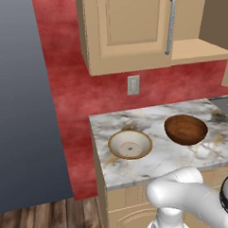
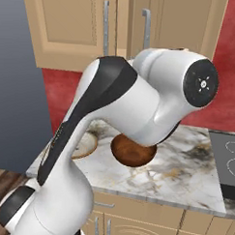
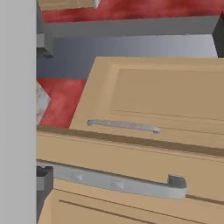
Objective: Open the cabinet. Pick the bowls from the counter and place them in the cabinet. Then close the cabinet.
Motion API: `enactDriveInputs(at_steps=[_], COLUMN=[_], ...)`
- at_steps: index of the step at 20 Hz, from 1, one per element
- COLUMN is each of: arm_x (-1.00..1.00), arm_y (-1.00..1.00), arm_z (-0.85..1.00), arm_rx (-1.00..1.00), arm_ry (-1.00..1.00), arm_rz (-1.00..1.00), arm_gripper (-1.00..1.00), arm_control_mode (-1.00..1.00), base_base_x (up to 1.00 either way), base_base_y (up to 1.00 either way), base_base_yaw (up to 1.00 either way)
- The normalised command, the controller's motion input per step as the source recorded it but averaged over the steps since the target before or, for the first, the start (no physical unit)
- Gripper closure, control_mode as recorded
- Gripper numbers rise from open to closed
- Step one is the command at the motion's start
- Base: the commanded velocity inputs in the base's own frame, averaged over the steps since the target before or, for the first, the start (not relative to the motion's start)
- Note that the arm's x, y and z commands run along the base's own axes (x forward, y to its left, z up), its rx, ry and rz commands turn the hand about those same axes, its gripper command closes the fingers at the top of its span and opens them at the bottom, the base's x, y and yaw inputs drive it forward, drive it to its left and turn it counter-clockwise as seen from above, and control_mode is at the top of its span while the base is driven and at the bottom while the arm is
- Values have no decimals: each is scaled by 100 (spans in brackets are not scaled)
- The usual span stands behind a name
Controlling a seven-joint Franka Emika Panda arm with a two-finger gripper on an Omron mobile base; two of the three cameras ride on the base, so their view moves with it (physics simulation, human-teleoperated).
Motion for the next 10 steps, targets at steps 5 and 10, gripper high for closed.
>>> enactDriveInputs(at_steps=[5,10], arm_x=[-32,-5], arm_y=[74,68], arm_z=[-11,-14], arm_rx=[-7,-9], arm_ry=[-29,-6], arm_rz=[-11,-20], arm_gripper=[-100,-100], arm_control_mode=[-100,-100], base_base_x=[0,0], base_base_y=[0,0], base_base_yaw=[0,0])
